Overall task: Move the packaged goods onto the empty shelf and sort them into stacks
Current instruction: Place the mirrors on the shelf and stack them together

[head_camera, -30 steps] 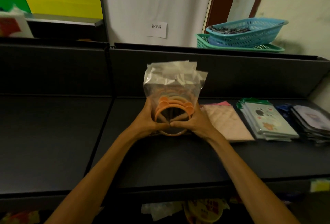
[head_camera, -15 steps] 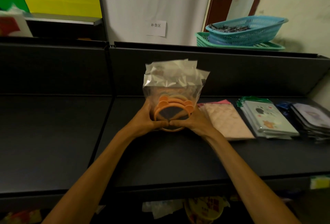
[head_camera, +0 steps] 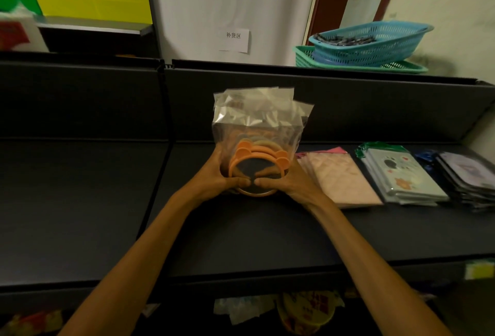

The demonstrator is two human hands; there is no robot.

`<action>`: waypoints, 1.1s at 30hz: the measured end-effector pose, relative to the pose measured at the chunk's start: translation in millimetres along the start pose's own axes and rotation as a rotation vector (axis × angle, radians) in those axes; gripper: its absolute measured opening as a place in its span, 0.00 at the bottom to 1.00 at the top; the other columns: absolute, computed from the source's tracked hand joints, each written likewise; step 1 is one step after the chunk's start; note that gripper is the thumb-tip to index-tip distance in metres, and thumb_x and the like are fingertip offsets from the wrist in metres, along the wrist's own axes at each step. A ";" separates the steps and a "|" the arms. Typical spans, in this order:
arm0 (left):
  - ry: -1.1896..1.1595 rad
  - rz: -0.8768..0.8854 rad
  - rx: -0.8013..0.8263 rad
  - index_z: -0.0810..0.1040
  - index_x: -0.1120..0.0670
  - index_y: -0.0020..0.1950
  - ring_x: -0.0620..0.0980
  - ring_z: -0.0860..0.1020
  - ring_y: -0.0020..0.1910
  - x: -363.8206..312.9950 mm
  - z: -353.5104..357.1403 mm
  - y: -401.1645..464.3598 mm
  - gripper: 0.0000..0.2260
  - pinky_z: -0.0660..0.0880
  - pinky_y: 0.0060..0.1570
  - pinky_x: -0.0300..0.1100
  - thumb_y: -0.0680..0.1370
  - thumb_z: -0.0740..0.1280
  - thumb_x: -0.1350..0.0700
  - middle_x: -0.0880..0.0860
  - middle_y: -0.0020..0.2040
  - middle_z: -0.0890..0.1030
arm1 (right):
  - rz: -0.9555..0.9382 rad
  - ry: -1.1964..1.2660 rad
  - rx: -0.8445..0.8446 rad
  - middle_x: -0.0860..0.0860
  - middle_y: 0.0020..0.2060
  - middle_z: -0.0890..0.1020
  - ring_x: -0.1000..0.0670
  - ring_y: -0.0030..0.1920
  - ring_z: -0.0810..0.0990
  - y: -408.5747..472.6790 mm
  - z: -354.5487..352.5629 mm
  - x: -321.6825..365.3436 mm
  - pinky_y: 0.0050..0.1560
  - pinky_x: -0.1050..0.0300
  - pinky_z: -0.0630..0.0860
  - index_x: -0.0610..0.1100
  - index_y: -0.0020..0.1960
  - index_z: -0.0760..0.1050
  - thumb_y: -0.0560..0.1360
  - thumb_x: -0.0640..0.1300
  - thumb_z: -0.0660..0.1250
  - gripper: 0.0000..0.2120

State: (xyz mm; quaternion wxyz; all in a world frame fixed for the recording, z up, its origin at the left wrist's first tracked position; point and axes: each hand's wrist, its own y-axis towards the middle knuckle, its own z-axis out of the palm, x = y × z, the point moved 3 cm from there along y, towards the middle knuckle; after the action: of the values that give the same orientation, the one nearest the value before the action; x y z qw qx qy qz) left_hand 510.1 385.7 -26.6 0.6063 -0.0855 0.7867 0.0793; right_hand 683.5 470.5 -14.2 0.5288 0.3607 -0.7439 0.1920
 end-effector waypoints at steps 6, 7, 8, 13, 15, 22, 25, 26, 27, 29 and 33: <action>-0.046 -0.033 0.014 0.57 0.40 0.69 0.52 0.78 0.57 -0.5 -1.2 -0.2 0.43 0.80 0.44 0.42 0.64 0.78 0.60 0.55 0.62 0.75 | 0.047 0.020 -0.034 0.46 0.55 0.81 0.49 0.53 0.82 2.4 -6.4 -12.7 0.53 0.53 0.79 0.47 0.70 0.62 0.65 0.42 0.78 0.39; -0.046 -0.030 0.014 0.57 0.40 0.70 0.51 0.77 0.58 -0.9 -1.2 -0.4 0.44 0.80 0.47 0.43 0.63 0.78 0.60 0.54 0.63 0.74 | 0.041 0.025 -0.044 0.47 0.58 0.80 0.50 0.55 0.81 2.5 -6.4 -12.5 0.55 0.51 0.79 0.49 0.70 0.62 0.64 0.44 0.79 0.40; -0.049 -0.028 0.014 0.56 0.40 0.71 0.51 0.77 0.58 -1.6 -0.9 -1.0 0.45 0.80 0.49 0.45 0.63 0.78 0.60 0.53 0.63 0.74 | 0.038 0.028 -0.058 0.49 0.60 0.79 0.51 0.57 0.80 1.7 -6.0 -11.1 0.56 0.51 0.79 0.51 0.70 0.62 0.64 0.47 0.80 0.41; -0.069 -0.018 -0.020 0.61 0.45 0.71 0.46 0.81 0.50 -3.6 -1.6 -4.0 0.41 0.80 0.47 0.42 0.64 0.78 0.59 0.51 0.57 0.79 | 0.049 0.065 -0.078 0.47 0.58 0.79 0.49 0.56 0.81 -0.6 -4.4 -7.3 0.56 0.43 0.79 0.51 0.67 0.65 0.63 0.53 0.78 0.37; -0.096 -0.013 -0.035 0.64 0.44 0.70 0.46 0.80 0.54 -5.6 -1.1 -5.5 0.40 0.80 0.51 0.46 0.63 0.79 0.57 0.50 0.59 0.79 | 0.046 0.090 -0.076 0.47 0.58 0.79 0.50 0.55 0.82 1.4 -4.6 -3.9 0.56 0.44 0.79 0.48 0.67 0.66 0.65 0.51 0.77 0.35; -0.065 -0.094 -0.072 0.63 0.43 0.66 0.43 0.75 0.54 -12.9 7.5 -6.4 0.31 0.74 0.45 0.36 0.68 0.75 0.53 0.44 0.57 0.74 | 0.247 0.097 -0.029 0.48 0.50 0.84 0.51 0.50 0.83 4.4 -8.1 5.7 0.53 0.54 0.80 0.48 0.58 0.76 0.70 0.53 0.72 0.19; 0.007 -0.172 -0.085 0.67 0.47 0.67 0.44 0.76 0.50 -11.8 7.2 -1.8 0.29 0.74 0.46 0.39 0.69 0.74 0.51 0.50 0.59 0.76 | 0.301 0.135 -0.074 0.49 0.47 0.84 0.54 0.46 0.82 7.2 -2.1 6.9 0.42 0.63 0.77 0.47 0.54 0.77 0.72 0.52 0.69 0.13; 0.015 -0.212 -0.085 0.67 0.49 0.68 0.43 0.76 0.48 -12.5 7.0 0.1 0.29 0.73 0.44 0.39 0.70 0.74 0.51 0.51 0.59 0.76 | 0.313 0.155 -0.079 0.49 0.47 0.83 0.55 0.46 0.82 8.0 0.6 6.8 0.40 0.65 0.76 0.46 0.56 0.77 0.73 0.51 0.69 0.15; 0.012 -0.257 -0.092 0.66 0.51 0.70 0.44 0.76 0.47 -12.8 6.4 1.5 0.30 0.73 0.43 0.40 0.70 0.73 0.51 0.53 0.59 0.75 | 0.324 0.175 -0.076 0.49 0.49 0.83 0.55 0.47 0.81 8.6 4.0 7.2 0.39 0.65 0.75 0.44 0.59 0.76 0.73 0.52 0.68 0.18; 0.001 -0.348 -0.115 0.65 0.54 0.71 0.50 0.75 0.52 -12.9 4.3 3.5 0.32 0.75 0.50 0.46 0.71 0.73 0.53 0.56 0.60 0.74 | 0.334 0.202 -0.070 0.48 0.53 0.81 0.53 0.50 0.80 10.8 11.5 8.0 0.41 0.62 0.75 0.43 0.64 0.72 0.73 0.52 0.68 0.23; 0.017 -0.421 -0.140 0.63 0.56 0.72 0.55 0.74 0.55 -14.6 2.1 7.7 0.33 0.75 0.53 0.51 0.70 0.73 0.53 0.57 0.59 0.72 | 0.342 0.217 -0.058 0.47 0.57 0.79 0.49 0.55 0.78 16.4 17.0 9.4 0.49 0.56 0.76 0.45 0.68 0.68 0.72 0.53 0.68 0.27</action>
State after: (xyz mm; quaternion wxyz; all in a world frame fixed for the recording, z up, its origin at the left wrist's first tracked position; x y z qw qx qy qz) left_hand 513.9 394.3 -12.9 0.5954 -0.2906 0.7491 0.0047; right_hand 658.6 466.9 -10.1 0.5757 0.1911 -0.7383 0.2950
